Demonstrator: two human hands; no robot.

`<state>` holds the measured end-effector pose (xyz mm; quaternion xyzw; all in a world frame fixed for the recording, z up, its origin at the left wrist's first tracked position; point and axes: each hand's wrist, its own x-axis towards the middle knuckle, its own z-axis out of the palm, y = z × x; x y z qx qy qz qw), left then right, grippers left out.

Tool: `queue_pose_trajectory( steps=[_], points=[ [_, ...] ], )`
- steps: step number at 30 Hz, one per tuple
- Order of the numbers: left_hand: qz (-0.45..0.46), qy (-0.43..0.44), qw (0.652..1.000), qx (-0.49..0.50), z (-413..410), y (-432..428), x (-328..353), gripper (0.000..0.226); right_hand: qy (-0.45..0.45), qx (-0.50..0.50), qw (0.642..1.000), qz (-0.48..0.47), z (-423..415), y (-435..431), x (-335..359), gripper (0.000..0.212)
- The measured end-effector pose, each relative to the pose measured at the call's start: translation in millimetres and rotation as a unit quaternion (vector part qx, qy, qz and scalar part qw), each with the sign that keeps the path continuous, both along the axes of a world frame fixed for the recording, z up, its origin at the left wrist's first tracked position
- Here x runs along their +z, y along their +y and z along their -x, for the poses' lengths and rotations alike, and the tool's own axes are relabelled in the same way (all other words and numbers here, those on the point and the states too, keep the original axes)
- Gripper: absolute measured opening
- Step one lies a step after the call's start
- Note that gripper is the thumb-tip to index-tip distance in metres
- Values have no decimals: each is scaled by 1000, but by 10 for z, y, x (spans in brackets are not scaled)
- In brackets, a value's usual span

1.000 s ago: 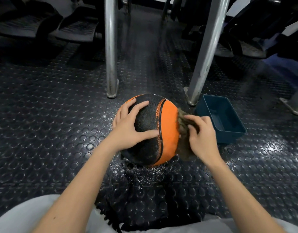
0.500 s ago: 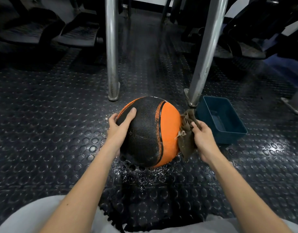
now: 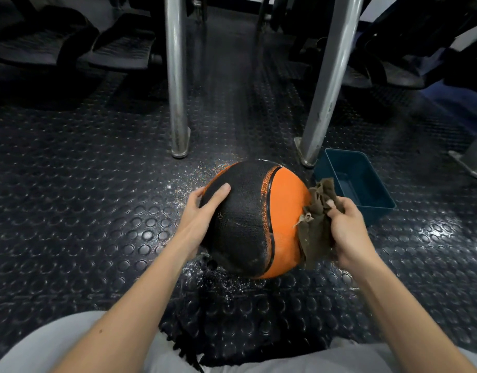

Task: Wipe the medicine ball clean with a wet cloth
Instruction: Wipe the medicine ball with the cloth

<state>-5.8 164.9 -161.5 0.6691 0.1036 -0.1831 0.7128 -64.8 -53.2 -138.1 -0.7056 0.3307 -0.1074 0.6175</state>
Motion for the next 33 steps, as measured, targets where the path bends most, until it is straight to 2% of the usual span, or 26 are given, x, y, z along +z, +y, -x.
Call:
queue_pose_trajectory(
  steps=[9, 12, 14, 16, 18, 20, 23, 25, 29, 33],
  points=[
    [-19, 4, 998, -55, -5, 9, -19, 67, 54, 35, 988, 137, 237, -30, 67, 15],
    [-61, -23, 993, -99, -82, 63, 35, 51, 69, 79, 979, 173, 347, -4, 70, 12],
    [-100, -43, 990, -93, -123, 97, 67, 41, 74, 107, 975, 177, 356, -16, 100, 12],
    [-159, -102, 982, -22, -130, 112, 78, 40, 70, 124, 974, 176, 340, -4, 130, 11],
    [-164, -211, 963, 35, -15, 63, 197, 30, 56, 135, 972, 184, 322, 29, 143, 9],
    [-152, -297, 943, 11, 155, -61, 320, 24, 50, 142, 972, 178, 314, 63, 147, 8],
    [-264, -338, 901, -65, 272, -191, 316, 50, 50, 149, 979, 134, 315, 66, 173, 12],
    [-353, -338, 869, -78, 198, -157, 235, 64, 35, 146, 982, 114, 307, 50, 218, 12],
    [-326, -319, 887, -64, 37, -35, 225, 63, -20, 114, 986, 121, 290, 18, 297, 14],
    [-322, -329, 886, -62, 8, -3, 210, 70, -78, 89, 984, 134, 275, -6, 328, 17]
  ],
)
